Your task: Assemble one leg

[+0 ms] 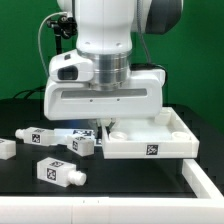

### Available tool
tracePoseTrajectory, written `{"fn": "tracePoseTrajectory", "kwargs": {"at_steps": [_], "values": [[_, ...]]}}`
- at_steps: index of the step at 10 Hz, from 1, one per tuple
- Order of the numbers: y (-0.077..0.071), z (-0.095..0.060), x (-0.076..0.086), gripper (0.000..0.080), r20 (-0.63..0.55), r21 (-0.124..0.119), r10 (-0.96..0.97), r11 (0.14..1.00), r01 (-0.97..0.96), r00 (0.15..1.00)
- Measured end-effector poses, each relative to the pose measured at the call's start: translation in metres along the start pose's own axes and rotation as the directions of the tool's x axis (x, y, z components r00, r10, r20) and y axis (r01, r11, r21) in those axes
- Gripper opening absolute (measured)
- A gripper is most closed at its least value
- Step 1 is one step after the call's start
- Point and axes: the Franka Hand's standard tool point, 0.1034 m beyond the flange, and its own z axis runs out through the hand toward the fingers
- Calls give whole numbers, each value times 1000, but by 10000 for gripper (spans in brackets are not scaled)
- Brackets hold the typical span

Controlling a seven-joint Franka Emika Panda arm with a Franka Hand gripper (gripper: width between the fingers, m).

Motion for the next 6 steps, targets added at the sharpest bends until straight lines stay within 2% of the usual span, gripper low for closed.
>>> {"fn": "tracePoseTrajectory", "kwargs": {"at_steps": [1, 3, 6], "values": [[2, 6, 14, 54, 1, -4, 8, 1000, -8, 1000], [-2, 26, 32, 54, -45, -17, 14, 1000, -14, 999], [-4, 26, 36, 64, -64, -20, 6, 1000, -7, 998]]}}
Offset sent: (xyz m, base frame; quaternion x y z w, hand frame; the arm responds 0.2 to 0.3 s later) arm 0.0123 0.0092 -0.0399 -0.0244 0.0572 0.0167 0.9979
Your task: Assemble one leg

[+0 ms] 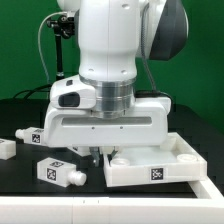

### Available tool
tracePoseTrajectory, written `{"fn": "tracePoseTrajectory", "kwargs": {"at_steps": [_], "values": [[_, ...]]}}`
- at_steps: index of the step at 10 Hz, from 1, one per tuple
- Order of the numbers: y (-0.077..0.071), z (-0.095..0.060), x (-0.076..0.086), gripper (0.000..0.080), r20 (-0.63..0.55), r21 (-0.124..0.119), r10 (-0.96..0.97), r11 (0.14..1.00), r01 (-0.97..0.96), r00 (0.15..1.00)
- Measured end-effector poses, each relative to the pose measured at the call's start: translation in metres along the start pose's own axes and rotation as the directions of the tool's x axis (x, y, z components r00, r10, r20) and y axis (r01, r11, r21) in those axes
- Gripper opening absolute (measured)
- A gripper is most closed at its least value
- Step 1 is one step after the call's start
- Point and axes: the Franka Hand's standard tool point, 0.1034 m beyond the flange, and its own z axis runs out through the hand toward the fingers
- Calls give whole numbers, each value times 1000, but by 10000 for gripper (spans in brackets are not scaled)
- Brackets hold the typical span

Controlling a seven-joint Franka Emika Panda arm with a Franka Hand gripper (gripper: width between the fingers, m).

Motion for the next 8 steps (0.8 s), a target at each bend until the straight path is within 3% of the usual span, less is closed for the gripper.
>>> {"fn": "tracePoseTrajectory", "kwargs": {"at_steps": [2, 5, 8], "values": [[3, 0, -1, 64, 4, -1, 5, 1000, -5, 1000], [20, 3, 6, 63, 32, -9, 80, 997, -80, 996], [8, 1, 16, 60, 20, -17, 108, 994, -108, 994]]}}
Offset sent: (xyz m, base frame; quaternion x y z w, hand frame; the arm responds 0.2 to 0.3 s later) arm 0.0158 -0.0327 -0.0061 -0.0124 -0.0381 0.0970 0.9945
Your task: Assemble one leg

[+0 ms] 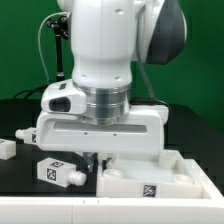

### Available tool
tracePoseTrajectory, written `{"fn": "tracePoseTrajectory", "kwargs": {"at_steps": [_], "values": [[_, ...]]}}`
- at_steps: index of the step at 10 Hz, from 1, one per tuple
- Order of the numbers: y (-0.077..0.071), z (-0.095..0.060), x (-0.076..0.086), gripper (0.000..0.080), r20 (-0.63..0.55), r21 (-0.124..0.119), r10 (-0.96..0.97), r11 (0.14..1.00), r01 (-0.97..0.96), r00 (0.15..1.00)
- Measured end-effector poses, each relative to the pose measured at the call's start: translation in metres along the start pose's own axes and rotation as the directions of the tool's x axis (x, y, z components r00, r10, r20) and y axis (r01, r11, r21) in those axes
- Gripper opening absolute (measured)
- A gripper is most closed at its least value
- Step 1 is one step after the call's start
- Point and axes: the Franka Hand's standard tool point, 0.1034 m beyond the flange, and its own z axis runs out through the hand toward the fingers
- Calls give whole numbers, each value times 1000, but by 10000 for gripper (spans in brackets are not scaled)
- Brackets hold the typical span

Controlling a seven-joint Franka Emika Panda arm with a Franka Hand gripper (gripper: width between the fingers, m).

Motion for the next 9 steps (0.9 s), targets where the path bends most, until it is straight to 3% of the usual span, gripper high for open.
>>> {"fn": "tracePoseTrajectory", "kwargs": {"at_steps": [2, 7, 9], "values": [[1, -1, 5, 61, 6, -18, 54, 998, -54, 999], [4, 1, 6, 61, 8, -20, 49, 999, -49, 999], [2, 6, 21, 61, 12, -25, 46, 999, -46, 999]]}}
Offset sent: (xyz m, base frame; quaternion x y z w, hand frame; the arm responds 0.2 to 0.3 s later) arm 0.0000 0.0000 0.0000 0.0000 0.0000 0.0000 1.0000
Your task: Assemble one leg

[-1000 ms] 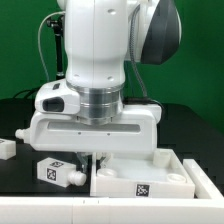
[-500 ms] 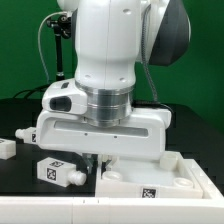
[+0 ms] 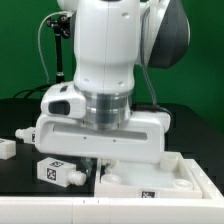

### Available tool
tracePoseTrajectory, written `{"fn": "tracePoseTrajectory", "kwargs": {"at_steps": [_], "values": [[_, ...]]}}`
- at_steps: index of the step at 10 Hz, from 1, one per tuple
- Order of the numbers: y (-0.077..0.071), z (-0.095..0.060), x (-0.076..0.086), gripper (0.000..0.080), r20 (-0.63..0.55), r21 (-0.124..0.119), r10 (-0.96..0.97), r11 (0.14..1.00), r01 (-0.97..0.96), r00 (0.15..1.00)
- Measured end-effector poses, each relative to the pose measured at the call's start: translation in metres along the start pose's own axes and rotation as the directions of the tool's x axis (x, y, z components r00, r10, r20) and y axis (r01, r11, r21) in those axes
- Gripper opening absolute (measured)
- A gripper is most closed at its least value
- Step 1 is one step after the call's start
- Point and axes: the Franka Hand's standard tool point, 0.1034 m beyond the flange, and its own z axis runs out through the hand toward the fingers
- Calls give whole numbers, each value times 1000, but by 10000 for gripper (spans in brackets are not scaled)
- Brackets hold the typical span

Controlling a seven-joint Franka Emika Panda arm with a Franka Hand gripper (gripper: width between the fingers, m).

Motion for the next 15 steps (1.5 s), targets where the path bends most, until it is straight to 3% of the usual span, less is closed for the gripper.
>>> {"fn": "tracePoseTrajectory", "kwargs": {"at_steps": [2, 5, 6, 8, 9, 10, 12, 14, 15], "values": [[-4, -3, 14, 62, -8, -3, -1, 1000, 1, 1000], [-3, -3, 14, 64, 7, -16, -5, 1000, 5, 1000], [-4, -3, 14, 107, 7, -15, -4, 1000, 5, 1000], [-4, -2, 14, 437, 7, -15, -5, 1000, 5, 1000], [-5, -3, 14, 437, 6, -14, -6, 1000, 6, 1000], [-10, -12, 10, 597, 4, -12, -13, 1000, 13, 1000], [-6, -35, -20, 641, 12, 1, -16, 1000, 16, 1000], [-13, -49, -59, 648, 23, 6, -27, 1000, 27, 999], [-12, -47, -58, 648, 26, 6, -26, 1000, 26, 999]]}}
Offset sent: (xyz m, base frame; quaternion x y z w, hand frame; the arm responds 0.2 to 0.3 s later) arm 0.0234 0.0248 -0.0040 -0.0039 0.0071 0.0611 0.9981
